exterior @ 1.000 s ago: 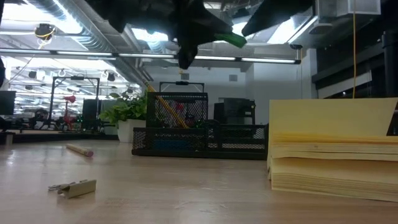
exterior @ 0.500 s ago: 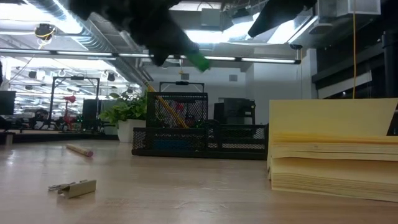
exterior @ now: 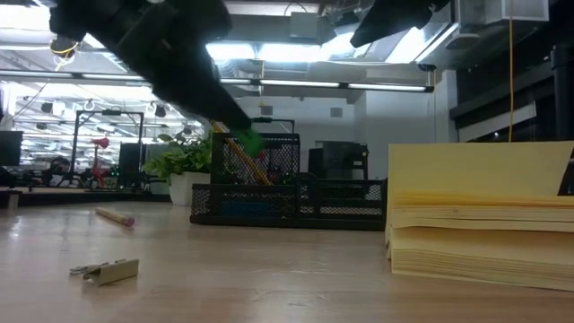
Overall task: Pick and place office supplies into organizer
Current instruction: Put the green eraser into the black desk organizer, then put the top black pen into the black desk organizer
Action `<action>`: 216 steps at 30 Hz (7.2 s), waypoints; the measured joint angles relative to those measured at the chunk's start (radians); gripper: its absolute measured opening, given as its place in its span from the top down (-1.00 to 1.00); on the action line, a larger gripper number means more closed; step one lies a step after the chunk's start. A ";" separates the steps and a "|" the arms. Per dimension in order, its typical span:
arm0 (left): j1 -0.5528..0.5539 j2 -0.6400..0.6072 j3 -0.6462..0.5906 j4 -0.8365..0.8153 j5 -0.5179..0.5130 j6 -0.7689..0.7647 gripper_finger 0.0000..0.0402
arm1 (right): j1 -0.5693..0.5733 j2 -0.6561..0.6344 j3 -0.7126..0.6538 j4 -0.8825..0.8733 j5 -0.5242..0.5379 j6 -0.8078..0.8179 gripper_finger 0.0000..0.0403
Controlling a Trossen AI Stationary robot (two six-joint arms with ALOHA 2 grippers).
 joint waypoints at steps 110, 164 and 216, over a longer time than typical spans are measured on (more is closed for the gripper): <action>0.009 -0.034 0.009 -0.230 0.184 0.141 0.99 | -0.034 0.035 -0.002 0.002 0.024 -0.026 0.87; 0.761 0.073 0.382 -0.650 0.350 0.605 0.93 | -0.197 0.031 -0.097 0.102 0.039 -0.161 0.93; 0.765 0.363 0.387 -0.575 0.411 0.548 0.38 | -0.325 0.013 -0.095 0.115 0.039 -0.242 0.90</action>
